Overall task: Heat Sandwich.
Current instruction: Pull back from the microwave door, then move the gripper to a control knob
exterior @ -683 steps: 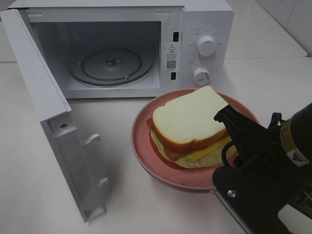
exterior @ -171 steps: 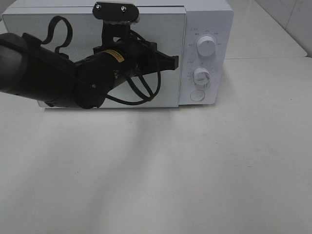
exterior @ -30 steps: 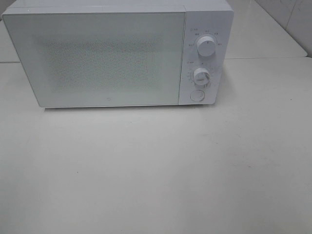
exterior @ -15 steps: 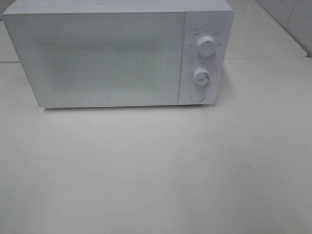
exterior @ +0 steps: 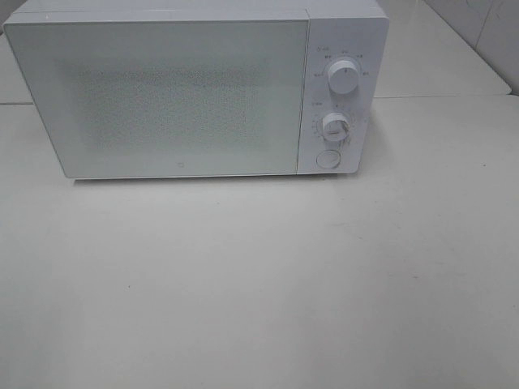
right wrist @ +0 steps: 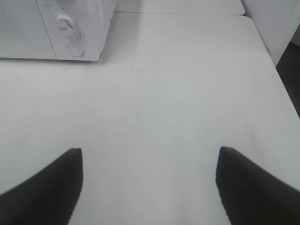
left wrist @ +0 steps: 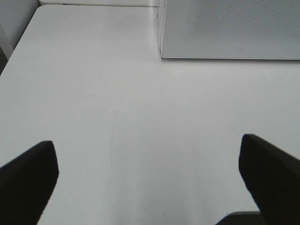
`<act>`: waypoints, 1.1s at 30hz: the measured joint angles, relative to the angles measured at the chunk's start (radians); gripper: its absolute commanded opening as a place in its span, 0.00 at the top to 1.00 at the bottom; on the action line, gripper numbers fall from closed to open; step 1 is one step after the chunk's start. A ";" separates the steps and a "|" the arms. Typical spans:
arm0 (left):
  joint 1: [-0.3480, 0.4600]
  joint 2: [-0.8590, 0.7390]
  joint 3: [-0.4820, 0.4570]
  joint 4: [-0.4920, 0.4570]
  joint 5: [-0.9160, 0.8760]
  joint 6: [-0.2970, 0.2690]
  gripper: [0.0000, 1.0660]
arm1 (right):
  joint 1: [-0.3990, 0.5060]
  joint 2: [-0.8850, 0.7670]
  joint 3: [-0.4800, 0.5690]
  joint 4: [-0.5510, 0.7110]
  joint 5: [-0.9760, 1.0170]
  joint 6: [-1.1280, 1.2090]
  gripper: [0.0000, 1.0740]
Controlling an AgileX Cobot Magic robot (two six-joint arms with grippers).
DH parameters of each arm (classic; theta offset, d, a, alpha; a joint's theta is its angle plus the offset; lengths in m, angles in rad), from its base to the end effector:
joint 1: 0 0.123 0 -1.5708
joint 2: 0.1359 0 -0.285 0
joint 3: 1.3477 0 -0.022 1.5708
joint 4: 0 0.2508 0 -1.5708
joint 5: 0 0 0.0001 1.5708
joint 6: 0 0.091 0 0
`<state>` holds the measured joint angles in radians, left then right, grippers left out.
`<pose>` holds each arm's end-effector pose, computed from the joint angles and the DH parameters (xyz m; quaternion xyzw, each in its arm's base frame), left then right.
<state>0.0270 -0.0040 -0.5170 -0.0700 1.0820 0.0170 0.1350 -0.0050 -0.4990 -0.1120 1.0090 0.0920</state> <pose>-0.0083 -0.0058 0.2804 -0.0022 0.8528 -0.0235 0.5217 -0.0025 -0.0090 0.2816 -0.0172 0.8369 0.0060 0.5471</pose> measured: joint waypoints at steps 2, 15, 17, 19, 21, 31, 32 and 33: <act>0.000 0.000 0.000 0.000 0.000 0.000 0.06 | 0.000 0.000 0.000 0.000 0.000 0.000 0.30; 0.000 0.000 0.000 0.000 0.000 0.000 0.06 | 0.000 0.000 0.000 0.000 0.000 0.000 0.30; 0.000 0.000 0.000 0.000 0.000 0.000 0.06 | 0.000 0.000 0.000 0.000 0.000 0.000 0.30; 0.000 0.000 0.000 0.000 0.000 0.000 0.06 | 0.000 0.000 0.000 0.000 0.000 0.000 0.30; 0.000 0.000 0.000 0.000 -0.001 0.000 0.06 | 0.000 0.000 0.000 0.000 0.000 0.000 0.30; 0.000 0.000 0.000 0.000 -0.001 0.000 0.06 | 0.000 0.000 0.000 0.000 0.000 0.000 0.30; 0.000 0.000 0.000 0.000 -0.001 0.000 0.06 | 0.000 0.000 0.000 0.000 0.000 0.000 0.29; 0.000 0.000 0.000 0.000 -0.001 0.000 0.06 | 0.000 0.000 0.000 0.000 0.000 0.000 0.27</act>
<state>0.0270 -0.0040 -0.5170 -0.0700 1.0810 0.0170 0.1350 -0.0050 -0.4990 -0.1120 1.0090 0.0920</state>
